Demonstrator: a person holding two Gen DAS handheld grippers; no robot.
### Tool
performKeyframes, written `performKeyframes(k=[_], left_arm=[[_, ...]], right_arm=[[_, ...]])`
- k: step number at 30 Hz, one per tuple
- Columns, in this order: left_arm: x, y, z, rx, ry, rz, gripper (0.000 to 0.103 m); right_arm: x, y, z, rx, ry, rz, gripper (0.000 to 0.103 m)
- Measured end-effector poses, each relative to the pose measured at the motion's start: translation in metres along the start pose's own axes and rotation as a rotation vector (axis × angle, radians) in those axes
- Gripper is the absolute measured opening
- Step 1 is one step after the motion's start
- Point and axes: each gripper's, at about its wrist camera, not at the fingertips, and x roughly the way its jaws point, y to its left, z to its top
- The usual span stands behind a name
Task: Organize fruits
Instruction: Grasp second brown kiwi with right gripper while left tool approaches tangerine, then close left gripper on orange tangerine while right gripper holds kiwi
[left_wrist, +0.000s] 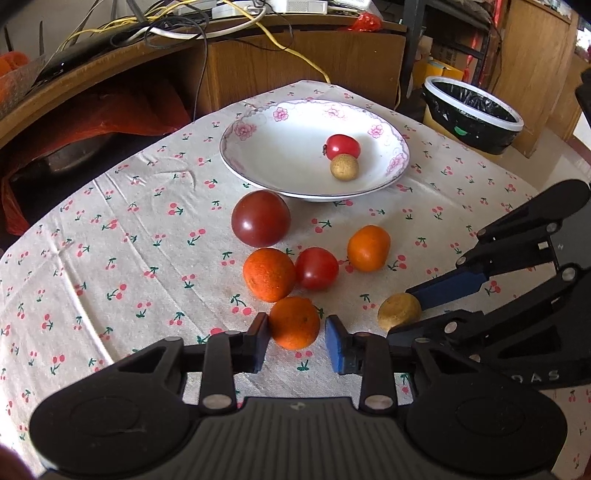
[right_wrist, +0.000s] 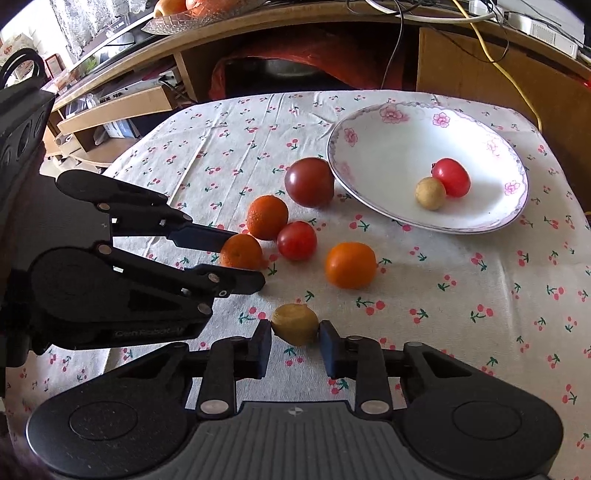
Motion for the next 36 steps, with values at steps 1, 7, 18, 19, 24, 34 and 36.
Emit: performKeyframes(k=[1,7,18,19,24,34,36], left_arm=[[-0.001,-0.001,0.0,0.005,0.001,0.0,0.039],[-0.011,-0.004,-0.002,0.022,0.01,-0.024,0.039],[-0.002,-0.002,-0.003,0.004,0.014,-0.023,0.04],[-0.001,-0.003,-0.003,0.007,0.014,-0.02,0.04],[-0.001,-0.006,-0.004,0.022,0.008,-0.018,0.044],[0.0,-0.008,-0.002,0.007,0.019,-0.001,0.041],[0.0,-0.006,-0.001,-0.004,0.021,0.005,0.037]], right_arm=[[-0.002,-0.001,-0.001,0.004,-0.001,0.001,0.023],[-0.008,-0.005,-0.005,-0.006,0.004,-0.023,0.023],[-0.005,-0.007,-0.004,-0.017,-0.006,-0.034,0.026],[-0.005,-0.007,-0.004,-0.017,-0.006,-0.034,0.026],[-0.005,-0.008,-0.004,-0.017,-0.008,-0.042,0.031],[-0.004,0.0,-0.003,-0.04,0.013,-0.048,0.023],[-0.004,0.001,-0.004,-0.047,0.013,-0.055,0.023]])
